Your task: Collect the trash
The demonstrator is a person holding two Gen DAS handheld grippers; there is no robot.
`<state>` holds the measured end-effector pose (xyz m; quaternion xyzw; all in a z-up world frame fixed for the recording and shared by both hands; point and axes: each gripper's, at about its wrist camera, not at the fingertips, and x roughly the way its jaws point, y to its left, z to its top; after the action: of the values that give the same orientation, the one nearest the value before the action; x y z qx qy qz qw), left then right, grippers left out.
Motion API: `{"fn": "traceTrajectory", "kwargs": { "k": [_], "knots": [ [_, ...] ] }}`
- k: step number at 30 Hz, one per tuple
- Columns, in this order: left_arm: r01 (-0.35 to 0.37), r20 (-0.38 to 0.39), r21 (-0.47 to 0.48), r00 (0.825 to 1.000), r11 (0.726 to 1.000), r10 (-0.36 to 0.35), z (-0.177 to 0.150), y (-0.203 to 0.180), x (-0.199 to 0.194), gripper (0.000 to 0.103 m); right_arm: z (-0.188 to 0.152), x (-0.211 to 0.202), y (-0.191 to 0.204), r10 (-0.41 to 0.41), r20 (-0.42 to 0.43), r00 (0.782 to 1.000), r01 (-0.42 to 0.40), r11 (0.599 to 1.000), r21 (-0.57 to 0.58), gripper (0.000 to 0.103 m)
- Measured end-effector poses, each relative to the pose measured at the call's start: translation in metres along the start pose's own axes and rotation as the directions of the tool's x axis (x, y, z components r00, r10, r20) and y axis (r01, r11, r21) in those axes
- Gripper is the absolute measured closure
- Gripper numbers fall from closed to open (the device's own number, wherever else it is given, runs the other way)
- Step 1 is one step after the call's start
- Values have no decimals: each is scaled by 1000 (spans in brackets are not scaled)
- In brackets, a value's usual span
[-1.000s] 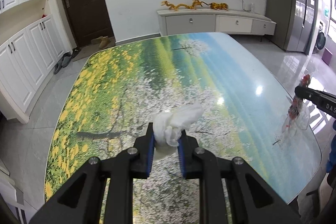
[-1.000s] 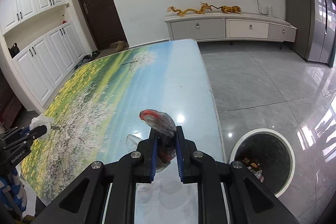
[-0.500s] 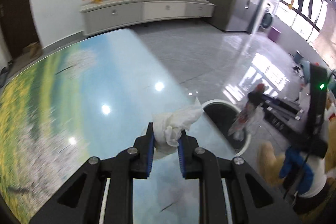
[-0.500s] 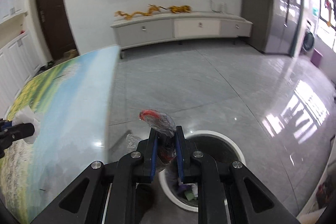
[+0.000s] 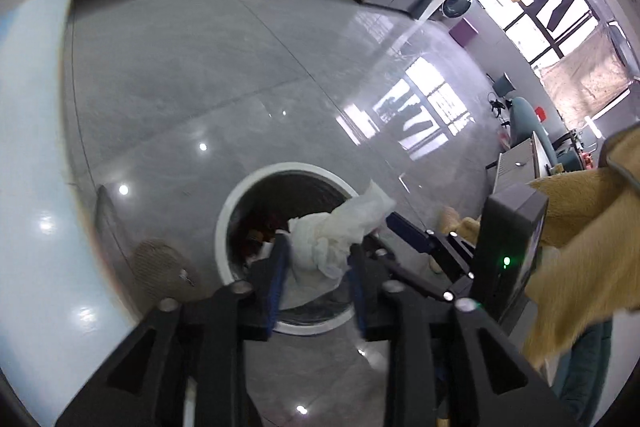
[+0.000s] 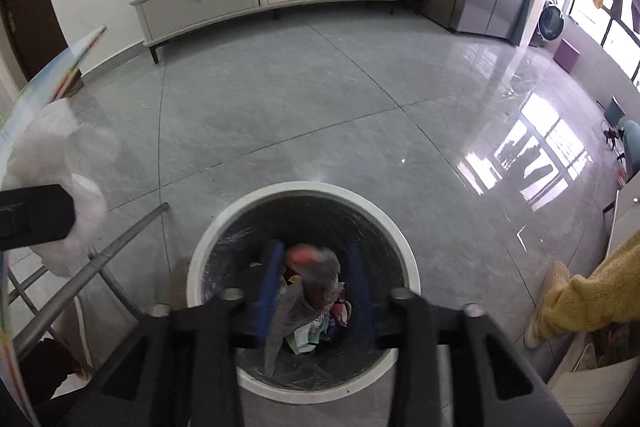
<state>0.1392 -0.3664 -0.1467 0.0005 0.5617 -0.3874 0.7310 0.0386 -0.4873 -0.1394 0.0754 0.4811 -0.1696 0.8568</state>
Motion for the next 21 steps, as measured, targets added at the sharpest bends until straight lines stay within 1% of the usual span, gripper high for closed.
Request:
{"fn": "traceTrajectory", "kwargs": {
  "k": [1, 4, 7, 9, 11, 14, 17, 18, 20, 21],
  "knots": [
    [12, -4, -16, 1000, 1000, -12, 1, 2, 5, 42, -2, 2, -2, -5, -3, 1000, 5, 1000, 6, 49],
    [43, 1, -40, 999, 998, -43, 4, 5, 8, 39, -5, 6, -6, -22, -19, 1000, 22, 1000, 18, 48],
    [57, 7, -35, 998, 998, -56, 2, 7, 4, 39, -8, 5, -8, -33, -25, 999, 34, 999, 30, 47],
    [50, 24, -25, 999, 998, -49, 0, 8, -7, 39, -11, 0, -6, -34, -22, 999, 35, 999, 34, 47],
    [30, 63, 0, 998, 1000, -30, -6, 3, -26, 39, -11, -9, -4, -34, -8, 999, 34, 999, 30, 47],
    [-20, 131, 29, 991, 999, 16, -12, 4, -59, 39, -6, -32, 5, -29, 33, 999, 28, 999, 20, 42],
    [-86, 213, 46, 974, 995, 74, -26, 11, -97, 39, 3, -60, 23, -15, 88, 996, 16, 1000, -6, 39],
    [-125, 249, 50, 962, 991, 108, -33, 15, -114, 39, 3, -69, 28, -9, 105, 994, 11, 1000, -18, 37],
    [-178, 304, 42, 939, 983, 157, -44, 27, -138, 39, 4, -93, 48, 4, 150, 989, 3, 999, -47, 31],
    [-212, 339, 26, 921, 977, 191, -54, 37, -156, 39, 6, -102, 58, 12, 169, 985, -2, 998, -61, 27]
  ]
}}
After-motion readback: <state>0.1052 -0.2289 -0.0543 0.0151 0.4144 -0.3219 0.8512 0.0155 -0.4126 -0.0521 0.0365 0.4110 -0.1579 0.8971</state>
